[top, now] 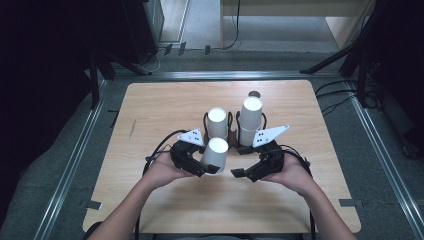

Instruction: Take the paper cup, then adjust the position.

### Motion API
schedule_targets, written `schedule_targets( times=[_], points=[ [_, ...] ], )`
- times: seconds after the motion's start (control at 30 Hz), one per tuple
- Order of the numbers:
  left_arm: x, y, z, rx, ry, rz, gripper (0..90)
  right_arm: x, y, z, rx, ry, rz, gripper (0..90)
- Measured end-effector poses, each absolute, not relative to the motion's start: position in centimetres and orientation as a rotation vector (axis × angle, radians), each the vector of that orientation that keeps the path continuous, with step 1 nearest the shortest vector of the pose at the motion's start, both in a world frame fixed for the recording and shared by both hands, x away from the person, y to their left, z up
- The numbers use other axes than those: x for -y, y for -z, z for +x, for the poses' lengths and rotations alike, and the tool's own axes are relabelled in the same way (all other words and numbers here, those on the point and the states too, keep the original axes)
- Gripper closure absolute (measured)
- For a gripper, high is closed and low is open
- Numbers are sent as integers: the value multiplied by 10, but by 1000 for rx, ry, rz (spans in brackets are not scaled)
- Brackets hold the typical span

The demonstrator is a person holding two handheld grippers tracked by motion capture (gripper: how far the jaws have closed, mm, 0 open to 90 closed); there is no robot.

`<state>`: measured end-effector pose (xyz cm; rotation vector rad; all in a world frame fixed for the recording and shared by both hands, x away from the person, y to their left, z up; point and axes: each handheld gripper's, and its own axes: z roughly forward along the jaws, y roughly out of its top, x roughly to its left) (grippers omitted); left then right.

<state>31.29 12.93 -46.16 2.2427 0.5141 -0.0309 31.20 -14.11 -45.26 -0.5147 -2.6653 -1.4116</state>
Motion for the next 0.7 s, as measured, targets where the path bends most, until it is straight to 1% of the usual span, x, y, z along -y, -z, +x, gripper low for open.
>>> schedule_targets(
  times=[0.23,0.4,0.7],
  points=[
    [-126,459,315,-469,6,2352,285,138,458,314,2698,1378,-498,182],
    [-122,459,318,-427,-28,2440,283,135,461,316,2712,1384,-489,201],
    [-107,452,327,-325,-15,2572,282,132,462,318,2720,1411,-461,227]
  ],
)
